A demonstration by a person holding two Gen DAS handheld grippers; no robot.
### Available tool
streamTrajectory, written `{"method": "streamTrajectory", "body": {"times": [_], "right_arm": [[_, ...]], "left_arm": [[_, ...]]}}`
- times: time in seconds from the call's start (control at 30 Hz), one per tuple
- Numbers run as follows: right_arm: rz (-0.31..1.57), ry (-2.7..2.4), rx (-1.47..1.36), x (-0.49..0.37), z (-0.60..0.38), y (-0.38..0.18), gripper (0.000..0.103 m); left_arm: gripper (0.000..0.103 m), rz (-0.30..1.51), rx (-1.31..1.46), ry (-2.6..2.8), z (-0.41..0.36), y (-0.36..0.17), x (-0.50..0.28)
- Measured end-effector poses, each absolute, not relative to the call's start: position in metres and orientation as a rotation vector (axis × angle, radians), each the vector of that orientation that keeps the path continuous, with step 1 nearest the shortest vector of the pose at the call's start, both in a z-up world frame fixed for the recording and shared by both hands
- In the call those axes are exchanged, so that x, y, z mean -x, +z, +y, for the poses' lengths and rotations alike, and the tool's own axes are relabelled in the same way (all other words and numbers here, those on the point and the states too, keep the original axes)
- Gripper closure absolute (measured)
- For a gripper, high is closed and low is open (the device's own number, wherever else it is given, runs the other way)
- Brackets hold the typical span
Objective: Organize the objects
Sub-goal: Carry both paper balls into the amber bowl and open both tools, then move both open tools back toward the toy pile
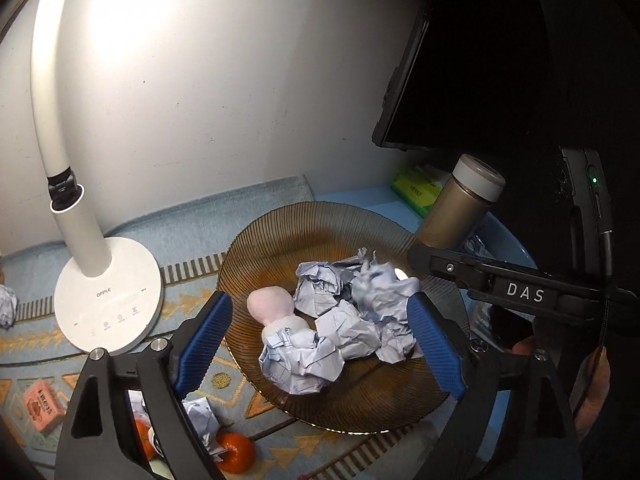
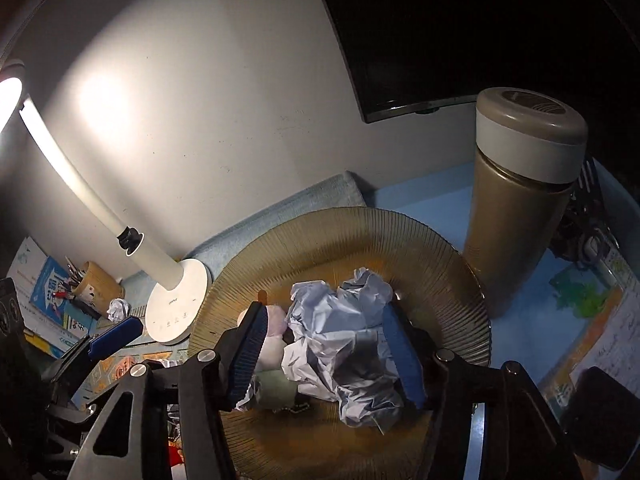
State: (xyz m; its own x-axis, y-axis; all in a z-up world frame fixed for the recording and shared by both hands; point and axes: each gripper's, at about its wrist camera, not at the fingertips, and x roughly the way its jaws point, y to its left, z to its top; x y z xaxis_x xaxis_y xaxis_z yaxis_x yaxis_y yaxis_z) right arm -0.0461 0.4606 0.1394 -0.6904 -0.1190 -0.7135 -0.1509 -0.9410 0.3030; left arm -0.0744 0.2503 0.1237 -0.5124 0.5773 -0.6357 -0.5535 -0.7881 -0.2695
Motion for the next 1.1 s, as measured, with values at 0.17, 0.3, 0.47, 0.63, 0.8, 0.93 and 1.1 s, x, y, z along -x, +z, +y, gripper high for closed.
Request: {"method": "streamTrajectory", "body": {"times": [0.17, 0.3, 0.47, 0.63, 0.8, 0.93, 1.1], "right_arm": [[0.536, 2.846, 1.224, 0.023, 0.447, 0.147, 0.044], [0.481, 2.892, 1.229, -0.009, 0.411, 0.163, 0.042], [0.435, 3.011, 1.328, -0.063, 0.329, 0.186, 0.036], [0.429, 3.155, 1.602, -0.113, 0.234, 0.200, 0.036], [0.265, 3.203, 1.664, -0.140, 0.182, 0.215, 0.036], [0.103, 3.204, 1.625, -0.150, 0.172, 0.220, 0.036], [0.125, 3.148, 1.729, -0.140, 0.183, 0.207, 0.036]], "left_arm": [[0.015, -0.063, 0.972, 2.295, 0.226, 0.127, 0.057], [0.015, -0.035, 0.921, 2.366, 0.193, 0.143, 0.025], [0.014, 0.004, 0.876, 2.497, 0.130, 0.145, -0.012], [0.014, -0.080, 0.958, 2.674, 0.046, 0.107, -0.017], [0.014, -0.138, 1.074, 2.767, 0.000, 0.061, -0.003], [0.014, -0.200, 1.121, 2.755, -0.006, 0.035, 0.004], [0.014, -0.226, 1.117, 2.750, -0.002, 0.024, 0.007]]}}
